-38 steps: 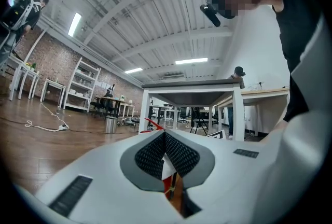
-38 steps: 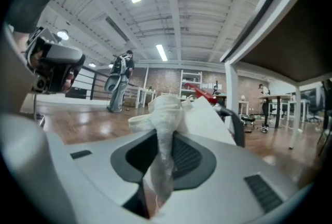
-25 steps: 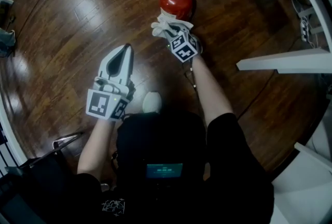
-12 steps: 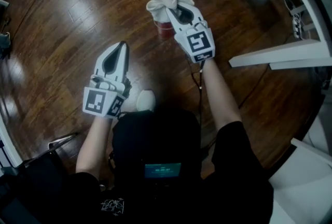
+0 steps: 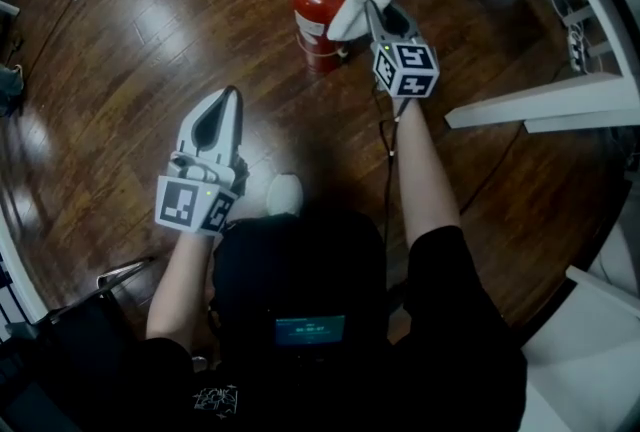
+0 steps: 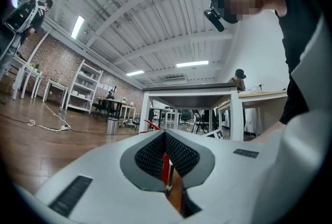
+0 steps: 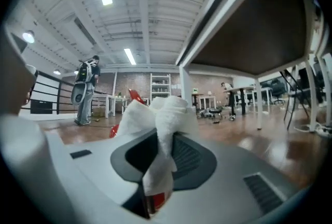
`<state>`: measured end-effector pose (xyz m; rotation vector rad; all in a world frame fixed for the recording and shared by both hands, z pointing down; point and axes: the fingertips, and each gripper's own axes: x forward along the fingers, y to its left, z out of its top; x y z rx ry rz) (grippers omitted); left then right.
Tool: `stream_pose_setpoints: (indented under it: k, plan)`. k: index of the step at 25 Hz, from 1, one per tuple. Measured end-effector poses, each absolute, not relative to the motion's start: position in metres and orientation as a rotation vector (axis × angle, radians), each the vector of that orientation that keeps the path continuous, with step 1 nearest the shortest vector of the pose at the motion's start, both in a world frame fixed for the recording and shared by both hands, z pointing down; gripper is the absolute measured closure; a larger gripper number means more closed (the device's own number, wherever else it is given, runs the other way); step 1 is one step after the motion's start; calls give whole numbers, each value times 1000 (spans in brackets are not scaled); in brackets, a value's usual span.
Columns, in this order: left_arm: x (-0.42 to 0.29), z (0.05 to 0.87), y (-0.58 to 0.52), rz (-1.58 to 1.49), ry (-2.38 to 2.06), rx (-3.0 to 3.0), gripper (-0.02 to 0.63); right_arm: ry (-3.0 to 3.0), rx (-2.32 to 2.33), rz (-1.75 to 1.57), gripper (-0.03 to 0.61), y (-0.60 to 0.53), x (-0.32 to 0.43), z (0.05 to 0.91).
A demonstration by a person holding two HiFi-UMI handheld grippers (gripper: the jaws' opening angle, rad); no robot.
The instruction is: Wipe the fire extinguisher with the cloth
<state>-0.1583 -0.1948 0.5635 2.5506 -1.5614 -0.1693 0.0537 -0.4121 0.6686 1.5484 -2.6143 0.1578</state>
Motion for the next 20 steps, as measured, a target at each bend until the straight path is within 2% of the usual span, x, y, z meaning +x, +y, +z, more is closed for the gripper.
stream_pose_setpoints:
  k: [5,10,15,20]
  plan:
    - [-159,563,-198,-178,-1570,2545,612,-2507,1582,555,485,-414,67,761]
    - [-161,566,-200,-167,-1562,2545,612,-2382,1528,785,486,-402,59,833]
    - [-158,567,-198,-171,-1569,2544,612,-2390,1506,776,486,-398,62,823]
    - [-153,567,-196,-182,-1563,2543,612,-2558,1550,645,486,-403,73,760]
